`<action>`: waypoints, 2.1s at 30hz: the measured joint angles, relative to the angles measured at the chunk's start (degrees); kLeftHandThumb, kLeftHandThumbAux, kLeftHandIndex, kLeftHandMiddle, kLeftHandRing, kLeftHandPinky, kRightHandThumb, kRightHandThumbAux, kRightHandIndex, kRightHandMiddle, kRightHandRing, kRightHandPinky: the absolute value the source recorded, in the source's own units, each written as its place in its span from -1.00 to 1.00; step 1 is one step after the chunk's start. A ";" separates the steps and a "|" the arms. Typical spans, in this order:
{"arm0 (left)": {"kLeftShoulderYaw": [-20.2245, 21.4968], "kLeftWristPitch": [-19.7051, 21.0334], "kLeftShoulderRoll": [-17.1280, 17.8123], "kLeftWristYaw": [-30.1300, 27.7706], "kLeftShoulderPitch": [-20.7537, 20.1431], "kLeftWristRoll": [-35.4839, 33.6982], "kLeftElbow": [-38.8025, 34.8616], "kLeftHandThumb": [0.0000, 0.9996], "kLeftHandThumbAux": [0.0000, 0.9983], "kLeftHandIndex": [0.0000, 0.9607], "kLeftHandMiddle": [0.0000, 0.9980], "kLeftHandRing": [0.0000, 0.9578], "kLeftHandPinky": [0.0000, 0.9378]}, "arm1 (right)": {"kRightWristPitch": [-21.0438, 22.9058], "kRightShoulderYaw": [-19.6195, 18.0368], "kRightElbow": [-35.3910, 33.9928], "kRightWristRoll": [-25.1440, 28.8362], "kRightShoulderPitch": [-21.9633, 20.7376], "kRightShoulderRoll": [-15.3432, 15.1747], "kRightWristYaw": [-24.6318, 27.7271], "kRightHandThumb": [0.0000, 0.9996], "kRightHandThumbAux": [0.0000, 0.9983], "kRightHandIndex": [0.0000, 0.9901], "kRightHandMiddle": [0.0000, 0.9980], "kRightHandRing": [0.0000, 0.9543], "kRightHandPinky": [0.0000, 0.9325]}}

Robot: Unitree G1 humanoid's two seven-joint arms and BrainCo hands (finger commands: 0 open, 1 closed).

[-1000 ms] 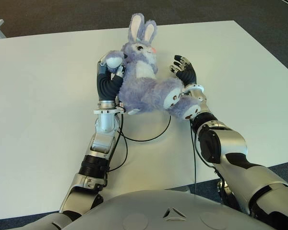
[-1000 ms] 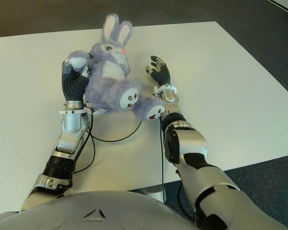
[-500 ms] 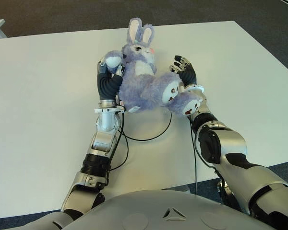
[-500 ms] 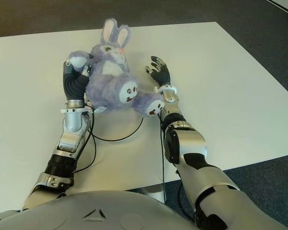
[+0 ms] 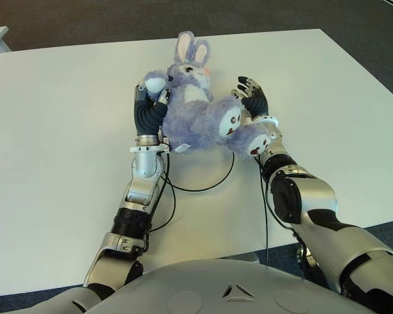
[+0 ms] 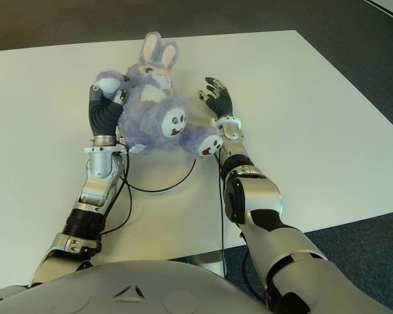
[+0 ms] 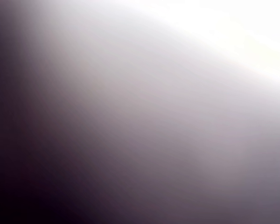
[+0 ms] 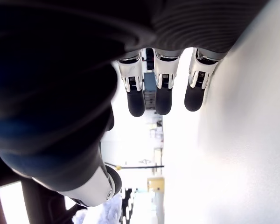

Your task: Put the doll into the plate.

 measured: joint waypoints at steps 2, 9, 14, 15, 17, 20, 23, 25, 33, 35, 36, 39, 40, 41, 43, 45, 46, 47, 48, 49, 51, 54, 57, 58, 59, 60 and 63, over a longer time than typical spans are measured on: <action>0.01 -0.04 -0.05 -0.02 -0.12 -0.01 0.34 0.44 0.40 -0.08 0.68 0.77 0.83 | 0.00 0.00 0.00 0.00 0.02 -0.01 0.00 -0.01 0.69 -0.60 -0.75 -0.81 -0.78; 0.04 -0.38 -0.16 -0.02 -0.44 -0.02 1.11 0.44 0.40 -0.08 0.69 0.78 0.84 | 0.00 -0.03 0.00 0.01 0.06 -0.02 0.00 0.00 0.70 -0.58 -0.73 -0.81 -0.78; 0.02 -0.84 -0.18 -0.19 -0.48 -0.02 1.24 0.44 0.40 -0.08 0.69 0.78 0.84 | 0.00 -0.04 0.00 0.02 0.07 -0.01 0.00 0.00 0.71 -0.57 -0.73 -0.80 -0.77; 0.01 -0.93 -0.18 -0.24 -0.48 -0.02 1.26 0.44 0.40 -0.08 0.69 0.79 0.84 | 0.00 -0.04 0.00 0.02 0.08 -0.01 0.00 0.00 0.71 -0.56 -0.73 -0.80 -0.77; -0.02 -1.05 -0.20 -0.30 -0.48 -0.02 1.28 0.44 0.40 -0.08 0.69 0.79 0.84 | 0.00 -0.04 0.00 0.02 0.08 0.00 -0.01 0.00 0.71 -0.54 -0.73 -0.80 -0.76; -0.10 -1.14 -0.20 -0.31 -0.47 -0.01 1.29 0.44 0.40 -0.08 0.69 0.79 0.85 | 0.00 -0.03 -0.01 0.02 0.08 0.00 -0.02 0.01 0.70 -0.54 -0.74 -0.80 -0.76; -0.17 -1.15 -0.20 -0.31 -0.47 0.00 1.29 0.44 0.40 -0.08 0.70 0.79 0.85 | 0.00 -0.03 0.00 0.02 0.08 0.00 -0.02 0.00 0.70 -0.55 -0.74 -0.80 -0.75; -0.26 -1.15 -0.20 -0.31 -0.47 0.01 1.29 0.44 0.40 -0.08 0.70 0.79 0.85 | 0.00 -0.03 -0.01 0.02 0.08 0.00 -0.02 0.00 0.70 -0.55 -0.74 -0.80 -0.75; -0.62 -1.14 -0.20 -0.32 -0.44 0.03 1.19 0.44 0.40 -0.08 0.69 0.79 0.84 | -0.01 -0.03 -0.01 0.02 0.08 0.00 -0.03 -0.04 0.69 -0.57 -0.74 -0.80 -0.73; -0.73 -1.13 -0.20 -0.32 -0.42 0.03 1.11 0.45 0.40 -0.08 0.69 0.78 0.84 | -0.01 -0.03 -0.02 0.02 0.08 0.01 -0.04 -0.05 0.69 -0.57 -0.75 -0.80 -0.73; -0.79 -1.13 -0.20 -0.36 -0.41 0.02 1.06 0.45 0.40 -0.08 0.68 0.78 0.83 | -0.02 -0.03 -0.02 0.02 0.08 0.01 -0.03 -0.05 0.69 -0.57 -0.75 -0.80 -0.73; -0.89 -1.13 -0.20 -0.51 -0.39 -0.01 1.02 0.45 0.40 -0.08 0.68 0.78 0.83 | -0.02 -0.03 -0.02 0.02 0.08 0.01 -0.03 -0.06 0.69 -0.57 -0.75 -0.80 -0.73; -0.91 -1.13 -0.20 -0.66 -0.39 -0.02 1.02 0.45 0.40 -0.08 0.68 0.77 0.83 | -0.02 -0.04 -0.02 0.02 0.08 0.01 -0.03 -0.06 0.69 -0.57 -0.75 -0.80 -0.73; -0.92 -1.14 -0.20 -0.75 -0.39 -0.02 1.02 0.45 0.40 -0.08 0.67 0.77 0.83 | -0.02 -0.04 -0.02 0.02 0.08 0.01 -0.03 -0.06 0.69 -0.57 -0.75 -0.80 -0.73; -0.96 -1.14 -0.20 -0.95 -0.38 -0.04 1.02 0.45 0.40 -0.08 0.67 0.77 0.82 | -0.02 -0.03 -0.03 0.02 0.08 0.02 -0.03 -0.06 0.69 -0.57 -0.75 -0.80 -0.73; -0.98 -1.18 -0.20 -1.12 -0.38 -0.06 1.04 0.44 0.40 -0.08 0.66 0.76 0.82 | -0.02 -0.03 -0.03 0.02 0.08 0.02 -0.02 -0.07 0.68 -0.57 -0.74 -0.80 -0.73; -0.98 -1.30 -0.20 -1.18 -0.38 -0.08 1.07 0.44 0.40 -0.08 0.66 0.76 0.82 | -0.02 -0.03 -0.03 0.02 0.08 0.03 -0.02 -0.07 0.68 -0.57 -0.74 -0.79 -0.72; -0.98 -1.47 -0.20 -1.27 -0.38 -0.12 1.11 0.44 0.40 -0.08 0.66 0.76 0.81 | -0.03 -0.03 -0.03 0.02 0.08 0.03 -0.02 -0.06 0.68 -0.57 -0.74 -0.79 -0.72; -0.98 -1.76 -0.20 -1.37 -0.38 -0.19 1.19 0.44 0.40 -0.08 0.66 0.76 0.81 | -0.03 -0.03 -0.03 0.02 0.09 0.04 -0.02 -0.06 0.67 -0.57 -0.74 -0.79 -0.72; -0.98 -2.05 -0.20 -1.47 -0.39 -0.28 1.24 0.44 0.40 -0.08 0.66 0.75 0.81 | -0.03 -0.03 -0.03 0.02 0.09 0.05 -0.03 -0.06 0.67 -0.57 -0.74 -0.79 -0.72; -0.98 -2.59 -0.20 -1.66 -0.39 -0.36 1.29 0.44 0.40 -0.08 0.66 0.75 0.81 | -0.04 -0.04 -0.03 0.02 0.09 0.06 -0.02 -0.04 0.67 -0.56 -0.74 -0.80 -0.73; -0.98 -3.19 -0.20 -1.88 -0.39 -0.39 1.37 0.44 0.40 -0.08 0.66 0.75 0.81 | -0.06 -0.06 -0.03 0.03 0.09 0.07 -0.02 0.00 0.67 -0.55 -0.73 -0.80 -0.74; -1.01 -3.58 -0.20 -2.07 -0.39 -0.41 1.47 0.44 0.40 -0.08 0.66 0.75 0.81 | -0.06 -0.12 -0.04 0.05 0.10 0.09 0.00 0.03 0.67 -0.54 -0.73 -0.80 -0.74; -1.01 -3.62 -0.20 -2.07 -0.39 -0.41 1.47 0.44 0.40 -0.08 0.66 0.75 0.81 | -0.06 -0.15 -0.04 0.06 0.10 0.09 0.01 0.03 0.67 -0.54 -0.73 -0.80 -0.74; -1.02 -3.66 -0.20 -2.08 -0.39 -0.41 1.48 0.43 0.40 -0.08 0.66 0.75 0.81 | -0.07 -0.16 -0.05 0.07 0.10 0.10 0.02 0.04 0.67 -0.54 -0.73 -0.80 -0.74; -1.02 -3.74 -0.20 -2.13 -0.39 -0.42 1.49 0.43 0.40 -0.08 0.66 0.75 0.81 | -0.07 -0.19 -0.05 0.08 0.10 0.10 0.04 0.04 0.67 -0.54 -0.73 -0.80 -0.74; -1.02 -3.79 -0.20 -2.53 -0.39 -0.53 1.49 0.43 0.40 -0.08 0.66 0.75 0.81 | -0.07 -0.27 -0.05 0.15 0.10 0.10 0.17 0.04 0.67 -0.55 -0.73 -0.79 -0.74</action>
